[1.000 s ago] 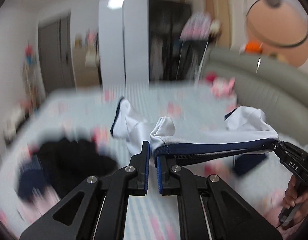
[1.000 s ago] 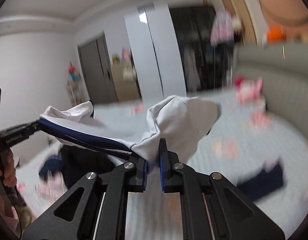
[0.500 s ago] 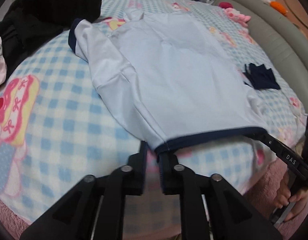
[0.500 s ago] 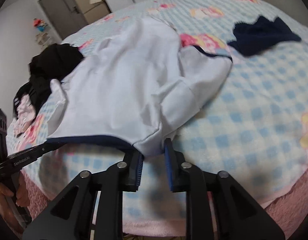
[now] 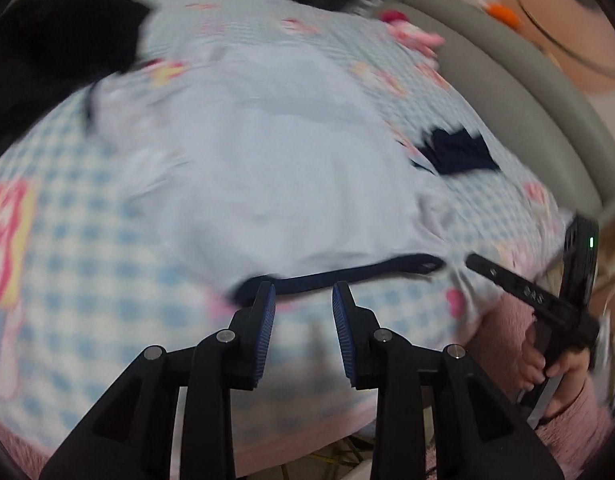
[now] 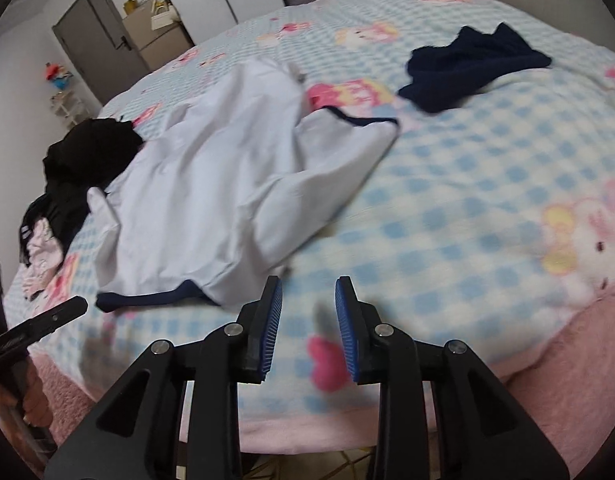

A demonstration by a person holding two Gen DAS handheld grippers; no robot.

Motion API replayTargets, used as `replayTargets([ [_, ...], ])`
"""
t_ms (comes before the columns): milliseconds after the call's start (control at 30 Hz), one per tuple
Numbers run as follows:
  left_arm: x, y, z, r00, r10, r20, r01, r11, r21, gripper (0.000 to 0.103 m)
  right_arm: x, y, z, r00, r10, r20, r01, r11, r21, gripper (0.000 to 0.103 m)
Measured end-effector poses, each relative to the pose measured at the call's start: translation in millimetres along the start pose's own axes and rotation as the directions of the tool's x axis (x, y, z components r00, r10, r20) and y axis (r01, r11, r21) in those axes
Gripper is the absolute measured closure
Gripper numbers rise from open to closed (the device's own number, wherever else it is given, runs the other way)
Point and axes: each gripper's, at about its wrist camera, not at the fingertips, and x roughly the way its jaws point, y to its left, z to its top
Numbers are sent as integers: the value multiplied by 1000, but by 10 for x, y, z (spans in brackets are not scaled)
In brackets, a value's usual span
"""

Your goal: Fold clothes

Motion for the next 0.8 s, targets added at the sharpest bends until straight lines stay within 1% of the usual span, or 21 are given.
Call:
replayTargets([
  [33, 92, -179, 52, 1000, -9, -15, 9, 999, 53, 69, -7, -21, -5, 1000, -1, -2, 1, 1000, 2, 75],
  [67, 184, -357, 103, 999, -16, -31, 20, 994, 105, 64, -9, -43, -15, 1000, 3, -5, -2, 1000, 7, 73],
  [100, 293, -544, 156, 998, -37, -48, 44, 988, 150, 61, -12, -66, -27, 1000, 6, -8, -6, 1000, 10, 72],
  [133, 393, -712, 200, 996, -59, -65, 70, 980, 184, 57, -17, -90, -37, 1000, 8, -9, -8, 1000, 14, 71],
  [167, 464, -842, 237, 994, -74, -81, 89, 974, 207, 49, -27, -112, -46, 1000, 8, -10, -8, 1000, 17, 71],
  [233, 645, -1059, 298, 991, -76, -114, 101, 965, 241, 42, -35, -154, -60, 1000, 9, -12, -8, 1000, 25, 71],
  [300, 851, -1192, 326, 990, -46, -137, 81, 960, 267, 42, -24, -192, -77, 1000, 9, -20, -8, 999, 37, 69],
  [333, 975, -1211, 329, 988, -11, -157, 54, 961, 273, 56, -8, -201, -88, 1000, 5, -26, -4, 999, 39, 69],
  [367, 1053, -1179, 328, 985, 28, -172, 19, 964, 265, 84, 5, -209, -98, 1000, 2, -31, -1, 999, 42, 69],
  [400, 1101, -1125, 325, 981, 65, -181, -17, 967, 253, 90, 12, -216, -106, 999, 2, -34, 0, 999, 45, 67],
  [433, 1106, -1056, 324, 982, 56, -181, -15, 976, 219, 91, 19, -224, -115, 999, 1, -37, 0, 999, 48, 67],
  [500, 952, -911, 343, 990, -1, -140, 20, 991, 134, 93, 31, -231, -125, 999, 2, -41, 0, 999, 51, 67],
  [533, 842, -848, 360, 994, -16, -109, 28, 994, 104, 93, 36, -216, -118, 999, 5, -41, -3, 999, 45, 67],
  [600, 548, -704, 422, 999, -37, -24, 38, 998, 50, 93, 61, -158, -89, 999, 15, -42, -14, 999, 30, 67],
  [633, 381, -609, 460, 999, -46, 24, 46, 999, 17, 93, 84, -114, -68, 999, 24, -47, -23, 1000, 20, 67],
  [667, 204, -503, 499, 996, -54, 74, 56, 998, -19, 93, 109, -62, -47, 998, 34, -53, -33, 999, 9, 67],
  [733, -157, -257, 562, 983, -56, 175, 73, 993, -94, 93, 182, 101, 6, 996, 56, -72, -58, 998, -29, 67],
  [800, -545, 92, 566, 960, -24, 279, 78, 979, -186, 93, 233, 330, 46, 993, 78, -88, -86, 993, -84, 66],
])
